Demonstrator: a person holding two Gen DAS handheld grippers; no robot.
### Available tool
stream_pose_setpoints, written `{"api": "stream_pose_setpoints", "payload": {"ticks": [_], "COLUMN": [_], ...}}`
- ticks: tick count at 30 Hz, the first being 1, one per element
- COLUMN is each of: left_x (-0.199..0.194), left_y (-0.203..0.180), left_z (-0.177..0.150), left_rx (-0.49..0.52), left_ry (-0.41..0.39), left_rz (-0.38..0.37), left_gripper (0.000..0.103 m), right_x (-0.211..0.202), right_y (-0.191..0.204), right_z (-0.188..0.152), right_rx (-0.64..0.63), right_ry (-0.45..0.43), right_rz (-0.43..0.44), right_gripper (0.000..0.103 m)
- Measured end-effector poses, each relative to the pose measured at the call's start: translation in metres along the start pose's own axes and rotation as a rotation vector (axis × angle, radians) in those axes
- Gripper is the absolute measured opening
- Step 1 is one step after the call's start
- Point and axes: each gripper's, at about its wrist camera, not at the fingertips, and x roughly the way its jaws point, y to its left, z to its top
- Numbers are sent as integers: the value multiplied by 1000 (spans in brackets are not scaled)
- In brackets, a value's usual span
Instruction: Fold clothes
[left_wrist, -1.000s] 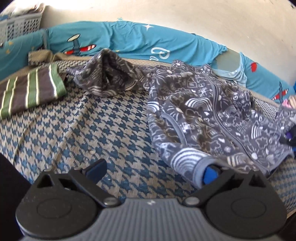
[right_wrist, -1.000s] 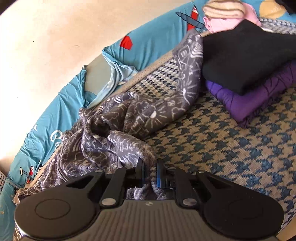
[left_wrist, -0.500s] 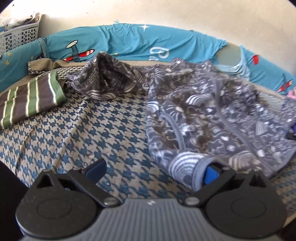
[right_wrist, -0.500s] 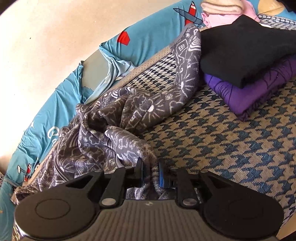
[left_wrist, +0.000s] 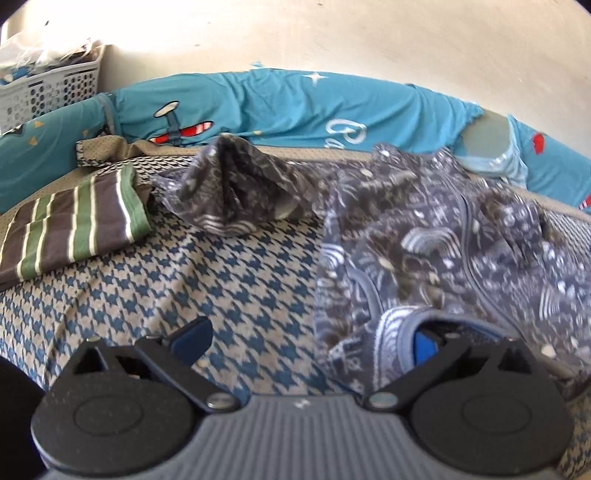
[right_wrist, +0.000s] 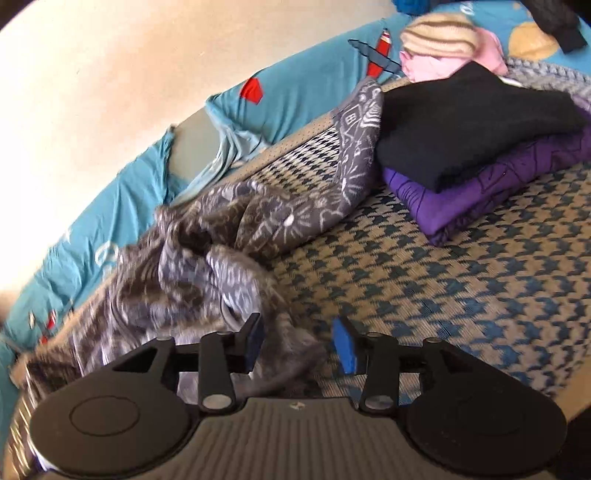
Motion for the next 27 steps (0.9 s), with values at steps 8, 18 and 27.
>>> {"api": "stream_pose_setpoints", "payload": {"ticks": [8, 18, 27], "left_x": [5, 7, 6], "left_y": [2, 6, 10], "left_z": [7, 7, 4], "left_rx": [-31, -69, -80], "left_ry": [3, 24, 31], "left_rz": [-2, -9, 0], "left_gripper": [103, 103, 103], "right_x": [-13, -6, -17], "right_y": [32, 51, 50], "right_z": [-31, -32, -26], "right_rx": [-264, -349, -309], "right_ry": [44, -61, -130], "right_rz": [5, -57, -66], "right_gripper": [44, 54, 55]}}
